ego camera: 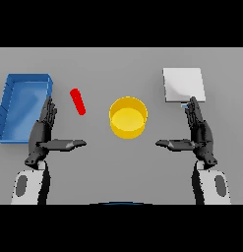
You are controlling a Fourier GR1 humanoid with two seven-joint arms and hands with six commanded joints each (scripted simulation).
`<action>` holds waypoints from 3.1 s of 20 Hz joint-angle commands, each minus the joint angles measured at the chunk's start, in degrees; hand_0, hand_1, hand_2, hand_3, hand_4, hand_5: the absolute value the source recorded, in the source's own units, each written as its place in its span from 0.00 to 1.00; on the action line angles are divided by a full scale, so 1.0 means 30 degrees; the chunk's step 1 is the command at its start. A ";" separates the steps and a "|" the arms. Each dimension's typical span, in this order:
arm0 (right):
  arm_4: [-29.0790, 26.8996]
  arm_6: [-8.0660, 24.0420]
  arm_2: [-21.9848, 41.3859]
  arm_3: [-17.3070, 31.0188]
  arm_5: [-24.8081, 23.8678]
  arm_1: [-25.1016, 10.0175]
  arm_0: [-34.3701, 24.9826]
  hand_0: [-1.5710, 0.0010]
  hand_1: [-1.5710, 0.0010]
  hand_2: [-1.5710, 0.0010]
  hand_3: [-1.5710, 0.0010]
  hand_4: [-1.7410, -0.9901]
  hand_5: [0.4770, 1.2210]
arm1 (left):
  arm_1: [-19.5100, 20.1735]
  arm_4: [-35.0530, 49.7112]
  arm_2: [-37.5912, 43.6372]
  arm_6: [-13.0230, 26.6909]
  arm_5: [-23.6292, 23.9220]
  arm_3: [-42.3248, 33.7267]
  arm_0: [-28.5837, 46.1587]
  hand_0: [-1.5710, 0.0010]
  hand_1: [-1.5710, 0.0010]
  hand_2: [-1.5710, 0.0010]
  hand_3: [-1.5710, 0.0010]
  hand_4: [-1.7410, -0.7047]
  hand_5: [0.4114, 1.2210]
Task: Pick up the red beaker and tilt it to pour out 1 green nut into yellow bowl. Pick up the yellow bowl and place it on the metallic measuring scale.
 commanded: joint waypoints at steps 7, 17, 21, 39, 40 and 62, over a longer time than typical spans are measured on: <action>0.2232 -0.1528 0.1241 -0.1037 -0.0492 -0.0440 0.0935 1.00 1.00 1.00 1.00 0.66 0.27 | 0.0482 -0.1035 -0.0500 -0.0148 0.0109 -0.0114 -0.0077 1.00 1.00 1.00 1.00 0.52 0.30; 0.4493 -0.2075 0.2569 -0.3055 -0.0562 -0.1279 0.2470 1.00 1.00 1.00 1.00 0.63 0.27 | 0.1182 -0.2578 -0.1968 0.1406 -0.0476 -0.1144 0.0044 1.00 1.00 1.00 1.00 0.45 0.35; 0.4195 -0.1805 0.2578 -0.2968 -0.0496 -0.0970 0.2277 1.00 1.00 1.00 1.00 0.59 0.27 | 0.0987 -0.2444 -0.1467 0.1200 -0.0482 0.1164 -0.1973 1.00 1.00 1.00 1.00 0.36 0.40; 0.3794 -0.1971 0.2324 -0.2907 -0.0428 -0.0935 0.2362 1.00 1.00 1.00 1.00 0.55 0.28 | 0.0951 -0.2771 0.0685 -0.0681 0.0143 1.0643 -0.8644 1.00 1.00 1.00 1.00 0.41 0.36; 0.3652 -0.1677 0.2103 -0.2764 -0.0426 -0.1058 0.2128 1.00 1.00 1.00 1.00 0.56 0.28 | 0.0975 -0.2650 0.0711 -0.1012 -0.0093 1.0729 -0.8615 1.00 1.00 1.00 1.00 0.41 0.37; 0.4348 -0.1796 0.2526 -0.2749 -0.0567 -0.0995 0.1863 1.00 1.00 1.00 1.00 0.65 0.26 | 0.0089 -0.2725 0.1164 -0.3666 0.2631 1.2116 -1.0590 0.03 0.03 0.03 0.03 0.05 0.85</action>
